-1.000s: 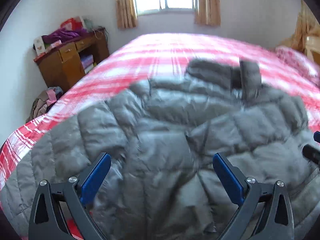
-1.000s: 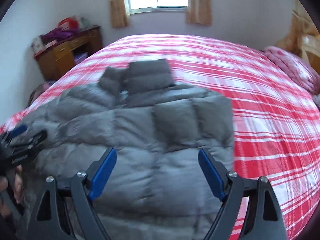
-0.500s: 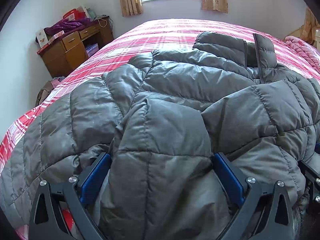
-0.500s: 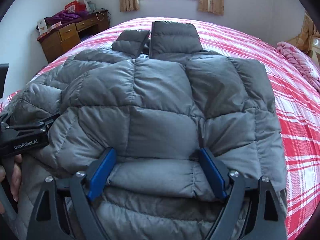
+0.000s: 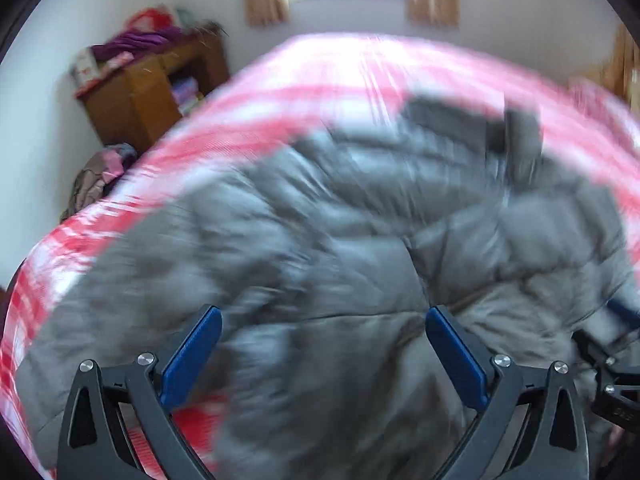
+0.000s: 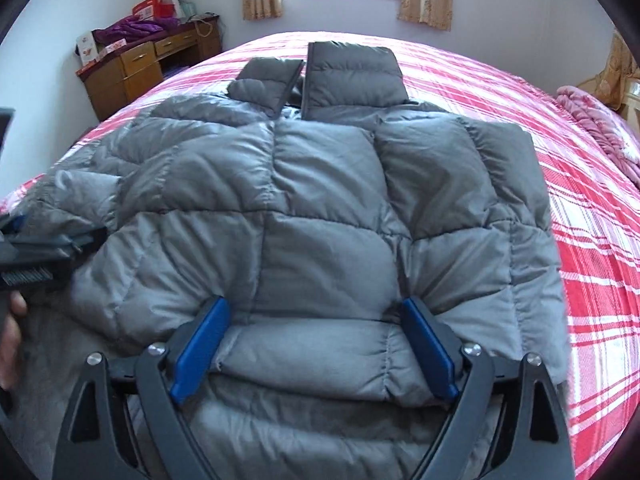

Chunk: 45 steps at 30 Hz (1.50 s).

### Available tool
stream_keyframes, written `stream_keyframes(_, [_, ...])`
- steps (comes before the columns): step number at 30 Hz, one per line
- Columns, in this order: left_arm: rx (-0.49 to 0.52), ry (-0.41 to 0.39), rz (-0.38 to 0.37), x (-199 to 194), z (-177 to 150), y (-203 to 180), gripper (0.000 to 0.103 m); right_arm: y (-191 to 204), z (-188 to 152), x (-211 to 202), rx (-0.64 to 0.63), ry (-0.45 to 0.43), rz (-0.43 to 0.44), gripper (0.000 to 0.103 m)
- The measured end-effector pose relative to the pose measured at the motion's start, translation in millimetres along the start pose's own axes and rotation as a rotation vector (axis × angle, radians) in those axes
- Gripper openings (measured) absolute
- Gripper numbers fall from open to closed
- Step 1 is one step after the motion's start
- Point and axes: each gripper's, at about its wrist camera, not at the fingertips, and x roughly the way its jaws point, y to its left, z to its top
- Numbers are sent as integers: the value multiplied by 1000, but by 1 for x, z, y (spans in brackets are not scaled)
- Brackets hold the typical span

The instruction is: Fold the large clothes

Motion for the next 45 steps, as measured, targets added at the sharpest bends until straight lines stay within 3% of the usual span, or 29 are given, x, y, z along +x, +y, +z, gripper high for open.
stream_keyframes(3, [-3, -57, 10, -39, -10, 37, 102, -7, -7, -37, 32, -48, 21, 94])
stream_keyframes(7, [-26, -99, 193, -67, -48, 108, 102, -7, -30, -76, 37, -99, 31, 98])
stream_keyframes(10, [-125, -55, 347, -73, -81, 172, 102, 4, -51, -87, 15, -103, 54, 98])
stream_keyframes(13, [-283, -17, 414, -80, -113, 235, 102, 20, -68, -92, -42, -114, 31, 98])
stream_keyframes(15, [-401, 14, 378, -81, -132, 269, 102, 30, -76, -94, -64, -119, 32, 98])
stream_keyframes(19, [-496, 12, 282, -73, -143, 286, 102, 43, -83, -97, -102, -123, 50, 98])
stream_keyframes(21, [-491, 9, 224, -65, -138, 282, 97, 47, -84, -97, -123, -130, 32, 98])
stream_keyframes(22, [-489, 25, 199, -59, -136, 280, 73, 47, -84, -97, -124, -134, 23, 98])
stream_keyframes(23, [-482, 36, 174, -56, -134, 277, 59, 45, -83, -97, -121, -137, 15, 98])
stream_keyframes(25, [-456, 36, 170, -57, -127, 269, 37, 40, -82, -97, -114, -138, -16, 98])
stream_keyframes(27, [-434, 2, 163, -70, -119, 261, 23, 33, -80, -99, -100, -140, -63, 98])
stream_keyframes(32, [-262, -155, 175, -124, -81, 205, 20, 6, -74, -105, -37, -157, -110, 98])
stream_keyframes(36, [-113, -265, 115, -158, -44, 143, 20, -14, -70, -106, -1, -165, -153, 98])
stream_keyframes(45, [91, -313, -76, -155, -8, 4, 20, -50, -77, -112, 83, -177, -143, 98])
